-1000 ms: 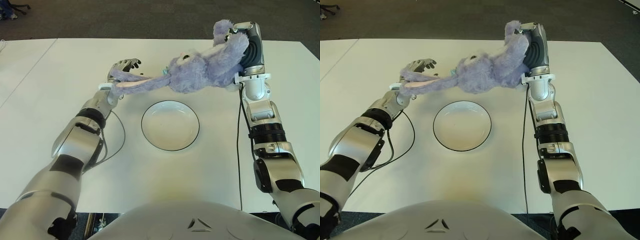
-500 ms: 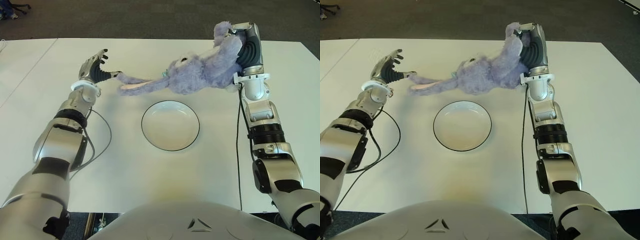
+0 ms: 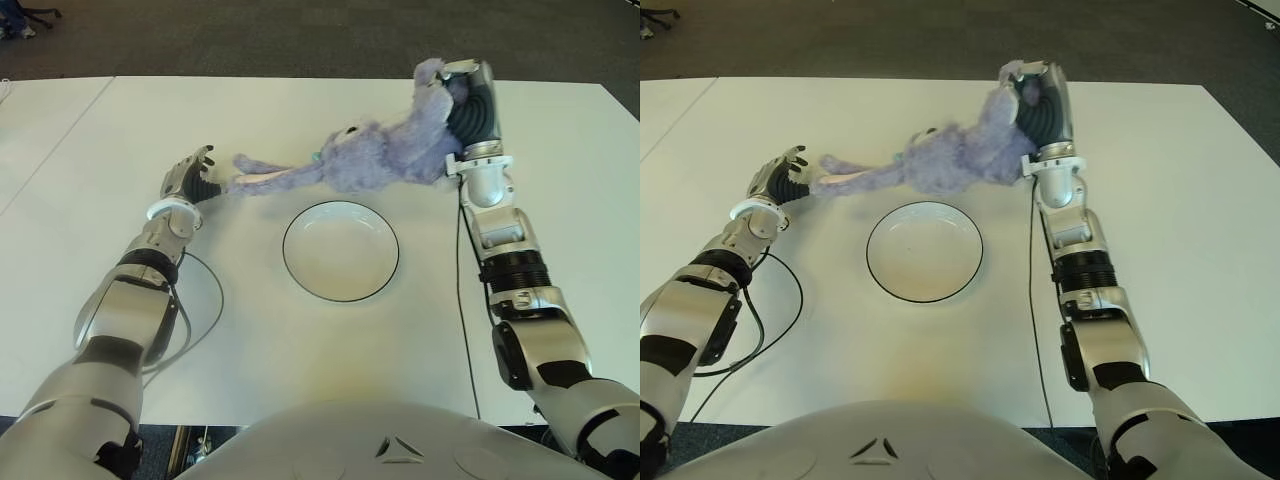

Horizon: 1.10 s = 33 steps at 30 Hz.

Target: Put the doll into the plate.

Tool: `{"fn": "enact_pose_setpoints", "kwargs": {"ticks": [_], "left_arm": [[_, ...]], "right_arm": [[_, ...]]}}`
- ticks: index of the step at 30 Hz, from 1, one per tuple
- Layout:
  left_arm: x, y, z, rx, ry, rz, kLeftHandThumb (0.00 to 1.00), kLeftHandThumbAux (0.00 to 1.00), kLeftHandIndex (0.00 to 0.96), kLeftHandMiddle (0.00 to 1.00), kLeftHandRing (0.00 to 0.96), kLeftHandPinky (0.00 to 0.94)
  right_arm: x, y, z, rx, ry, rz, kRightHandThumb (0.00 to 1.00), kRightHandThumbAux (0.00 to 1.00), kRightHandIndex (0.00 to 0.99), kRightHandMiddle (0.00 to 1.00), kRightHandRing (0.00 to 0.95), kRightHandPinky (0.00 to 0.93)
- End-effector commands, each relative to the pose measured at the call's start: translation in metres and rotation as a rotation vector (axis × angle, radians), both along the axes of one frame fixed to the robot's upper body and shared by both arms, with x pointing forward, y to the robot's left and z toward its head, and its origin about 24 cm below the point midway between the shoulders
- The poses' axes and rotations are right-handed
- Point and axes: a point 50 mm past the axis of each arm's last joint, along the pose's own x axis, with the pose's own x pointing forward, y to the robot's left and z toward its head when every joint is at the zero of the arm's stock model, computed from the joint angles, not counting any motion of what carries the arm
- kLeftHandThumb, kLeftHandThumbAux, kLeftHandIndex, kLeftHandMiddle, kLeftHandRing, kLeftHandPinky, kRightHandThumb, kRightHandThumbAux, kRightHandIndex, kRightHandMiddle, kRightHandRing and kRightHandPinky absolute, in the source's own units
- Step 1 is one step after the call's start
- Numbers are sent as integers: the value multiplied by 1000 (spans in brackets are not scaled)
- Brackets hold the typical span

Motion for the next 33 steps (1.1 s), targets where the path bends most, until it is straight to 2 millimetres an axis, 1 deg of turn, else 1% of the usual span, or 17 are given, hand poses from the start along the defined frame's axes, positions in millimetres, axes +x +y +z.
{"fn": "enact_pose_setpoints", "kwargs": {"ticks": [1,5,11,19,25,33], "left_arm": [[-8,-10,-20,4,114,-40,18,532,0,234,254,230],[-10,-14,-25,-20,134,-44,19,528,0,225,246,222],[-11,-18,-30,-82,160,-39,27,534,0,212,245,240],[-15,-20,-36,-109,178,-32,32,546,0,220,258,256],[-19,-22,-42,-149,203,-22,36,559,0,219,259,253],[-22,-27,-47,-163,216,-27,32,543,0,225,261,253]], "right_arm": [[-1,21,-13,-36,1,-4,731,669,750,861,879,898],[-2,28,-15,-58,-13,0,731,664,751,861,878,901],[-5,35,-23,-91,6,15,699,647,717,847,860,896],[-8,37,-28,-99,28,30,685,647,703,841,853,893],[-10,38,-36,-105,65,41,697,641,695,836,848,893],[-12,40,-38,-117,76,46,708,637,688,832,845,892]]}}
